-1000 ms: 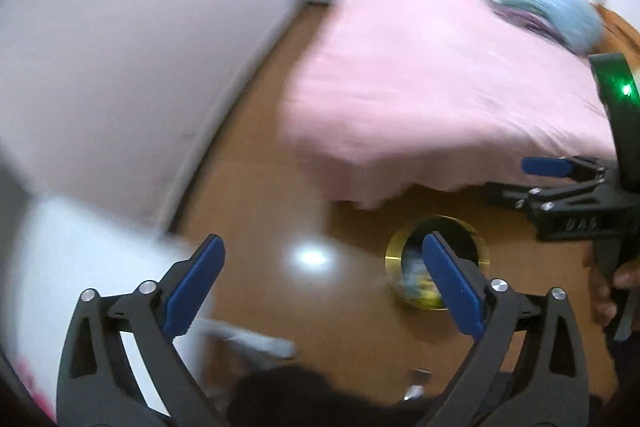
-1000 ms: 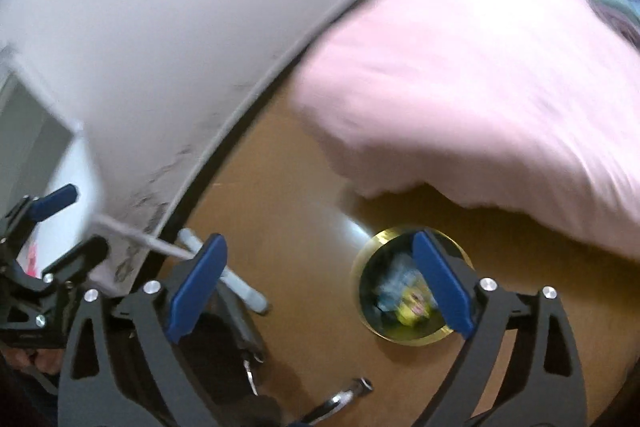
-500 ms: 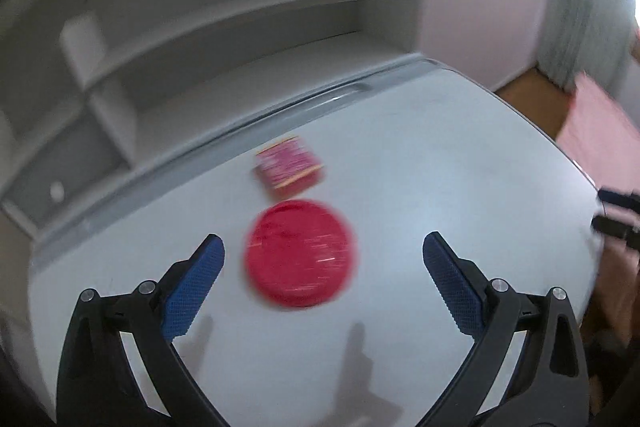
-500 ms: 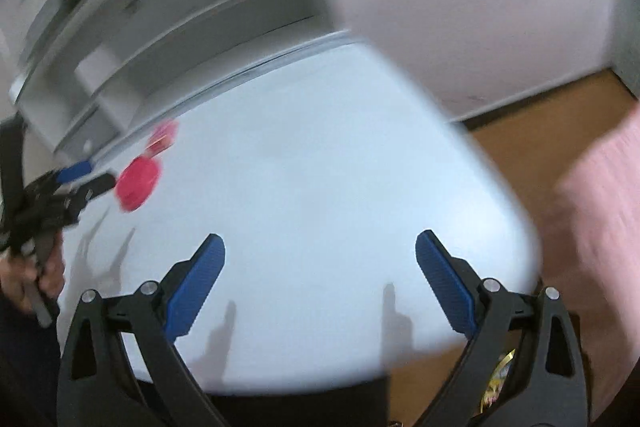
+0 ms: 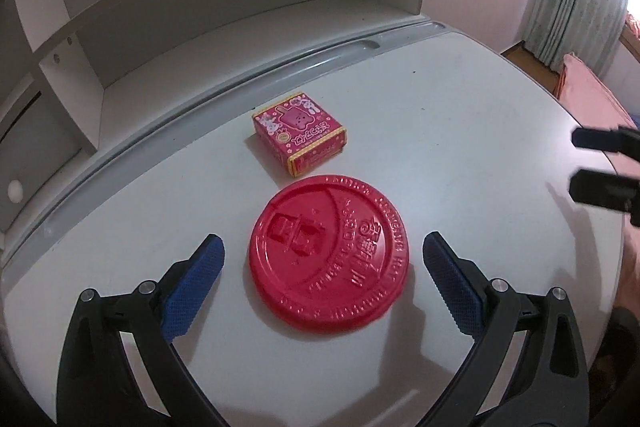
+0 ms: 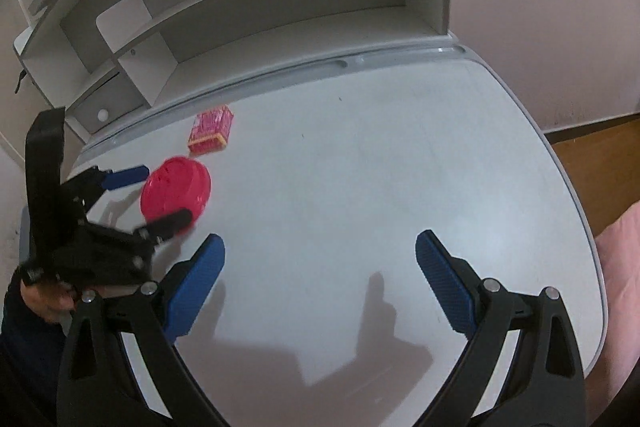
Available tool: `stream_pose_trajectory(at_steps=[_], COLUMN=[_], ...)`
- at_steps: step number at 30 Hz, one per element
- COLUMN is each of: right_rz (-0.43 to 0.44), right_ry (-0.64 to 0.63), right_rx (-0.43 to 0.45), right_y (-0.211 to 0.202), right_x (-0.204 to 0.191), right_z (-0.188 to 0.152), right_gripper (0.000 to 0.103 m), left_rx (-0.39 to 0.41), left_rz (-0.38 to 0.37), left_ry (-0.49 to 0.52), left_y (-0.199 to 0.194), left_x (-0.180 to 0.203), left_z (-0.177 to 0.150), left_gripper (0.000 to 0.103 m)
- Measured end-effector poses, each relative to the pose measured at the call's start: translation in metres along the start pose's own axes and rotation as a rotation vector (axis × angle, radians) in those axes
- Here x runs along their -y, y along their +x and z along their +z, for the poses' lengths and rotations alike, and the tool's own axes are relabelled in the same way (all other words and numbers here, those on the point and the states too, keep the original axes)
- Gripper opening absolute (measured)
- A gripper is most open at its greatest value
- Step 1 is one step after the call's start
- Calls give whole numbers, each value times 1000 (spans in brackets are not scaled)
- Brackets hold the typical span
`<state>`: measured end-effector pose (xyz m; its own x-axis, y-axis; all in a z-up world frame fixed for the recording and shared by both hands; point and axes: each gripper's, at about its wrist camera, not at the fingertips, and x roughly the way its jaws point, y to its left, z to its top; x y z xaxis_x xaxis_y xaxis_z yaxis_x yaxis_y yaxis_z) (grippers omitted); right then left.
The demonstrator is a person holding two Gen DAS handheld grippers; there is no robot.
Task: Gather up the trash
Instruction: 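Grasp the red lid with the left tool while the right tool grasps the pink box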
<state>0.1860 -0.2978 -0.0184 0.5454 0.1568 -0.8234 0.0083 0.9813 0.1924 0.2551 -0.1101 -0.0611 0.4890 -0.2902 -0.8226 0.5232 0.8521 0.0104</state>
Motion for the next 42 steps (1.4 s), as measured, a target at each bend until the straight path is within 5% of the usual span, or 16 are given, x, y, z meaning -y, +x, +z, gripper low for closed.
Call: stream_pose_trajectory(at_steps=[3, 5, 12, 21, 25, 28, 29, 35, 42], right_rz=[1, 14, 29, -7, -40, -55, -58, -33, -158], right_ry=[-25, -43, -115, -194, -215, -219, -219, -158, 36], right_rx=[0, -6, -78, -102, -102, -89, -83, -41, 43], right_y=[10, 22, 79, 130, 137, 134, 130, 82, -16], right_x=[-13, -26, -74, -132, -138, -137, -134, -92, 28], right_z=[16, 27, 61, 90, 88, 85, 82, 56, -19], right_gripper=[93, 93, 93, 91, 77, 49, 42, 42, 42], left_rx=[9, 16, 60, 53, 39, 34, 38, 55, 97], left_rz=[24, 20, 120, 202, 222, 230, 223, 178, 42], left_ry=[-10, -16, -29, -167, -196, -209, -209, -172, -49], left_y=[0, -3, -37, -72, -72, -76, -78, -78, -77], left_x=[-5, -9, -35, -84, -91, -89, -86, -52, 36], left_z=[1, 0, -11, -45, -49, -50, -49, -36, -5], left_gripper=[95, 70, 71, 71, 71, 71, 71, 71, 71])
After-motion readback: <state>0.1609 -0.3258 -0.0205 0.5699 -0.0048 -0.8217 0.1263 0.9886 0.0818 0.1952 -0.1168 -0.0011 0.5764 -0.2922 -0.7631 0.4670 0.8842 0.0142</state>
